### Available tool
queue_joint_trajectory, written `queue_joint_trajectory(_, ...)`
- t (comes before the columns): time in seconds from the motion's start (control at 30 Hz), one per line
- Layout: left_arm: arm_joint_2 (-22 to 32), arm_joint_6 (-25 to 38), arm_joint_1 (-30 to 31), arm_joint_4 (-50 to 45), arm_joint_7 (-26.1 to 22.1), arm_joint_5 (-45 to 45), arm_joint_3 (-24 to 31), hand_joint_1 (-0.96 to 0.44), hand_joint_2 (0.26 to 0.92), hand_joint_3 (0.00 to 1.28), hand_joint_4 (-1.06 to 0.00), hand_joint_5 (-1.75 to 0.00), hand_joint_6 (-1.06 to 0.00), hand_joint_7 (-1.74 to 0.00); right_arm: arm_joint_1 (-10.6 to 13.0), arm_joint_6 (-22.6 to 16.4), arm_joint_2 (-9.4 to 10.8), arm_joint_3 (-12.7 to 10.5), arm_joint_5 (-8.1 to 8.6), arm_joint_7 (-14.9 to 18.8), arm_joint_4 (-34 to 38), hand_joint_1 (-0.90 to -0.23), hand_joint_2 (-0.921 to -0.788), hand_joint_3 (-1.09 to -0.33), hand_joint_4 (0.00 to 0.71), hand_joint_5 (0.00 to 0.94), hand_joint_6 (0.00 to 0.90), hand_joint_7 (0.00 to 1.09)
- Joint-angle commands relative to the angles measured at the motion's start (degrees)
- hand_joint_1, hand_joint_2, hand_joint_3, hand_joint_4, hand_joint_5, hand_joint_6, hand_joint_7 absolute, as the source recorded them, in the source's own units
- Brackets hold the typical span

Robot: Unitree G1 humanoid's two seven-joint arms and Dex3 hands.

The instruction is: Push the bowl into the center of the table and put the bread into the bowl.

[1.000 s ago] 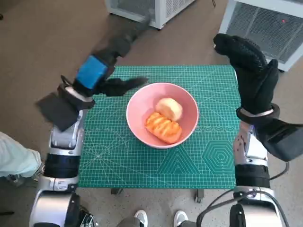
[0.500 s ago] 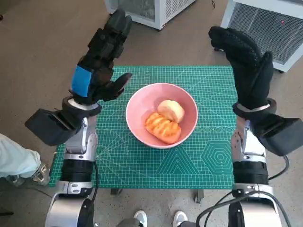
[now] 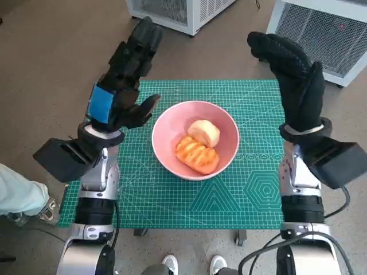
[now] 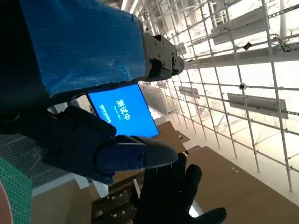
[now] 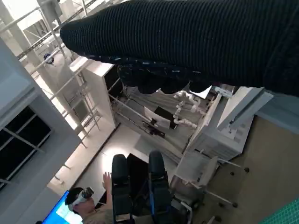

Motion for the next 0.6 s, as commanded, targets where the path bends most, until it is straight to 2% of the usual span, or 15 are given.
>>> queue_joint_trajectory(0.03, -0.14, 0.43, 1.24, -1.14, 0.22, 0.64, -0.59, -0.69, 0.921, 0.46, -0.14, 0.00, -0.16, -0.01, 0.24, 0.84, -0.20, 0.47, -1.27, -1.07, 0.39, -0.675, -0.921, -0.728, 0.201, 0.000, 0.231, 0.17)
queue_joint_trajectory(0.6, 0.08, 0.81, 2.74, -2.01, 1.17, 2.14, -1.05, -0.69, 0.921, 0.47, -0.13, 0.00, -0.16, 0.00, 1.33, 2.17, 0.28, 0.92, -1.11, -1.52, -1.27, -0.661, -0.921, -0.745, 0.194, 0.000, 0.223, 0.18)
